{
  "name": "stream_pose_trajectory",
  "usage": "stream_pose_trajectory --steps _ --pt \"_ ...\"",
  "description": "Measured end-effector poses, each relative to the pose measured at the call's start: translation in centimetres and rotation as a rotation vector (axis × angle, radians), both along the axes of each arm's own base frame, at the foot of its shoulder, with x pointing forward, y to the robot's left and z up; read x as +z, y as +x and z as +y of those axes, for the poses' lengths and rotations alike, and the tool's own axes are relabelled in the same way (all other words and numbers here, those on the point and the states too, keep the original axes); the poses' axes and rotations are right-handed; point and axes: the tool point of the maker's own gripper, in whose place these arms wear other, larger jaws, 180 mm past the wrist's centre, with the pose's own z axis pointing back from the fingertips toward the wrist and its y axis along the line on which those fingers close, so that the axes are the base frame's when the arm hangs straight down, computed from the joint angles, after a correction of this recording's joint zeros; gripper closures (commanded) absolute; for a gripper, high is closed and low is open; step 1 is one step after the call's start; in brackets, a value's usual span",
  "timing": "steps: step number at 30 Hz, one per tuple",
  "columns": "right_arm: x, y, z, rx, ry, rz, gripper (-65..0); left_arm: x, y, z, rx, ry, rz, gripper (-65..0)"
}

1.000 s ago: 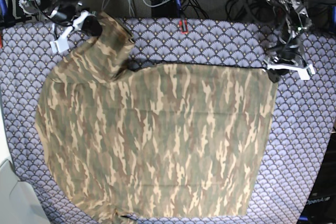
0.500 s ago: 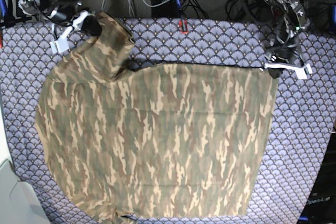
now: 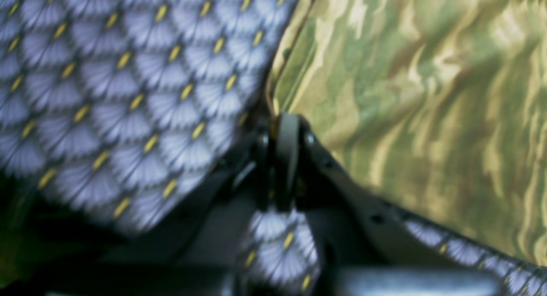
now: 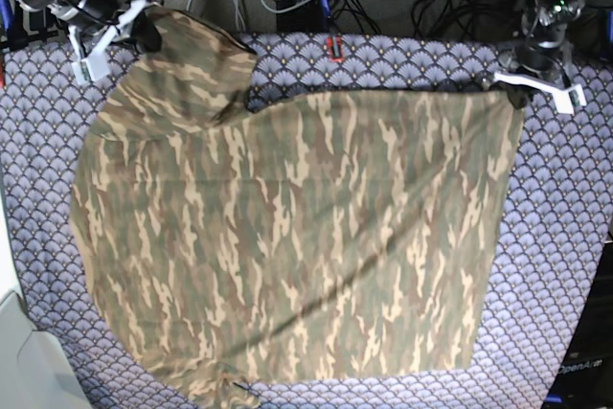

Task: Fold the T-shirt properly
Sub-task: 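Lift both shirt corners and pull them toward the hem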

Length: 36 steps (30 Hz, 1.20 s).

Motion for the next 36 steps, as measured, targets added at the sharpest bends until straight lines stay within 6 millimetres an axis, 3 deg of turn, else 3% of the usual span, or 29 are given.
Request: stream_pose_trajectory --steps 6,10,14,21,25,28,36 --pt "2.2 -0.8 0.5 0.024 -0.027 -0.055 0.0 2.9 -1.6 -0.1 -0.032 0.059 -0.030 -0.7" --pt "2.8 -1.0 0.7 0.004 -0.020 -0.080 0.0 4.2 -2.7 2.3 0.025 0.107 -0.038 -0.7" --pt "3.5 -0.1 -0.8 -0.039 -0.053 -0.108 0.0 4.7 -2.8 3.6 0.054 0.134 -0.044 -0.7" --pt "5.0 3.9 -2.3 -0.034 -0.103 -0.178 0.0 6.1 1.0 4.2 0.064 0.136 -0.138 -0.6" --pt "6.1 6.6 -2.4 -0.019 -0.121 -0.217 0.0 3.1 2.4 3.3 0.071 0.055 -0.093 -0.6" --pt "6.7 8.3 -2.5 -0.011 -0.132 -0.235 0.0 2.2 3.7 3.1 0.075 0.024 -0.094 -0.6" --pt "9.3 13.1 -2.6 0.022 -0.140 -0.326 0.0 4.2 8.6 2.8 0.031 -0.001 -0.133 -0.6"
